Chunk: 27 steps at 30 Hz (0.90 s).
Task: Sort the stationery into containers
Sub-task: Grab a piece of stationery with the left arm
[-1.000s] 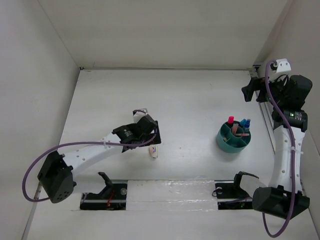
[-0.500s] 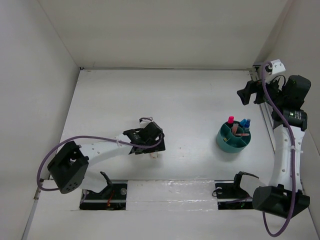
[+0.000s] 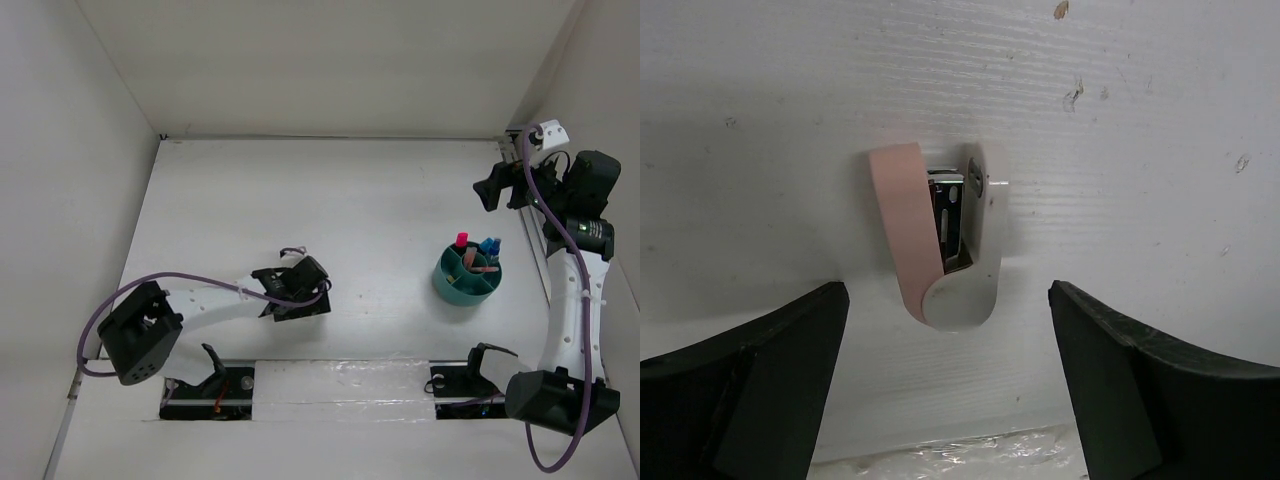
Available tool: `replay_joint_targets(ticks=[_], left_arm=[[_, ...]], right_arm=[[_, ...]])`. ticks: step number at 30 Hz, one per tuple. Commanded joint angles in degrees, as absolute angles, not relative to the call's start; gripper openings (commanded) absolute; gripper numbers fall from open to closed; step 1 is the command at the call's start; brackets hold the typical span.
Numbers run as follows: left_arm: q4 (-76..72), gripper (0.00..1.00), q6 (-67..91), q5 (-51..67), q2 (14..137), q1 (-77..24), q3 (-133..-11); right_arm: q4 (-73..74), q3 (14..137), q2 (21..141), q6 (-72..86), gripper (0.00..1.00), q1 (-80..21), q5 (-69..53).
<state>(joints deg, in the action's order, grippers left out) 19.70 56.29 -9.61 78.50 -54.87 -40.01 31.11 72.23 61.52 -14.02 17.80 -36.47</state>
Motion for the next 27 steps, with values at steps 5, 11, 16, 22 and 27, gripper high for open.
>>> replay_joint_targets(ticks=[5,11,16,22,27], left_arm=[[24.07,0.73,58.97,-11.95,82.61,-57.13,-40.77],[24.61,0.54,59.50,-12.48,84.81,-57.13,-40.78],[24.61,0.49,59.50,-12.48,86.57,-57.13,-41.40],[24.61,0.38,59.50,-12.48,87.80,-57.66,-41.92],[24.61,0.21,59.50,-12.48,88.33,-57.66,-41.92]], right_arm=[[30.06,73.48,60.64,-14.77,1.00,17.49,-37.71],[30.06,73.48,60.64,-14.77,1.00,17.49,-37.71],[30.06,73.48,60.64,-14.77,1.00,17.49,-38.23],[30.06,73.48,60.64,-14.77,1.00,17.49,-38.23],[30.06,73.48,60.64,-14.77,1.00,17.49,-38.23]])
